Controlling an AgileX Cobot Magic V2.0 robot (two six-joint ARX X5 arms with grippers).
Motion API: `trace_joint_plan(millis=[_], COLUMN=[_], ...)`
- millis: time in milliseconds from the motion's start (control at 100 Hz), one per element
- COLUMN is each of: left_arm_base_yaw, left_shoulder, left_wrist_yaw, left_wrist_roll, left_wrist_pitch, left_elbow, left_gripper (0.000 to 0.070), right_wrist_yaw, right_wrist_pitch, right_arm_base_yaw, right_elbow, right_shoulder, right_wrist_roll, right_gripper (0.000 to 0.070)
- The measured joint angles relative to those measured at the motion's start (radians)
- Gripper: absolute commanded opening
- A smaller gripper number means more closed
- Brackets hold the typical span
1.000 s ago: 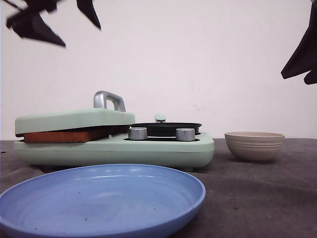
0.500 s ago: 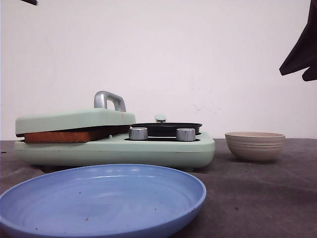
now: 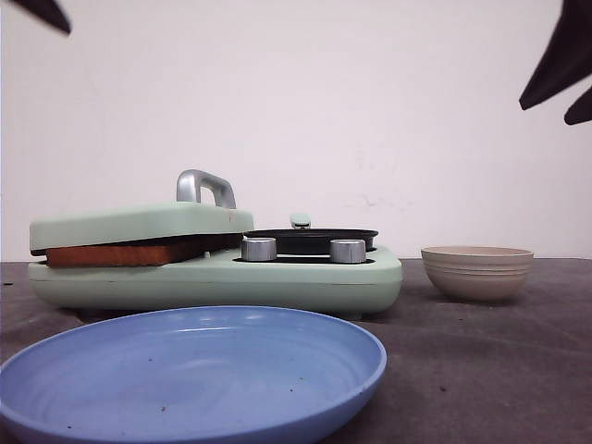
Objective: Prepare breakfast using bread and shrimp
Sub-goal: 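Lower the right gripper onto the rim of the cream shrimp bowl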
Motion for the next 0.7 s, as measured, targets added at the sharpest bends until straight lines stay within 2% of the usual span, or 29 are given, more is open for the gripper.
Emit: trace_joint_plan(millis=[240,330,440,700], left_arm_base_yaw=[0.0,0.0,0.0,0.0], left_shoulder=[-0.177,-0.212,-0.237,-0.238], left_wrist_yaw=[-0.003,-0.003,-0.003,-0.002], left_wrist_roll=[-0.053,-0.06,-0.062,-0.062], left_wrist_pitch=[-0.019,-0.038,-0.059,-0.09], left_elbow=[-0.167,-0.168,-0.168,-0.168], left_gripper=[0.0464,0.0464,0.0464,0.0464], right_wrist_yaw=[-0.134,-0.172,-0.177,-0.179], right_wrist_pitch=[-0.174,-0.225,-0.297,-0.454], right_arm_base_yaw=[-0.163,-0.227,-0.291,-0.371], right_elbow=[0.291,0.405,0.532,0.773], right_shoulder=[0.346,0.474,0.611,0.84], right_wrist_roll=[-0.01,-0.025,-0.04,-0.076], right_gripper=[0.0287,0.0329,0.0424,0.0422])
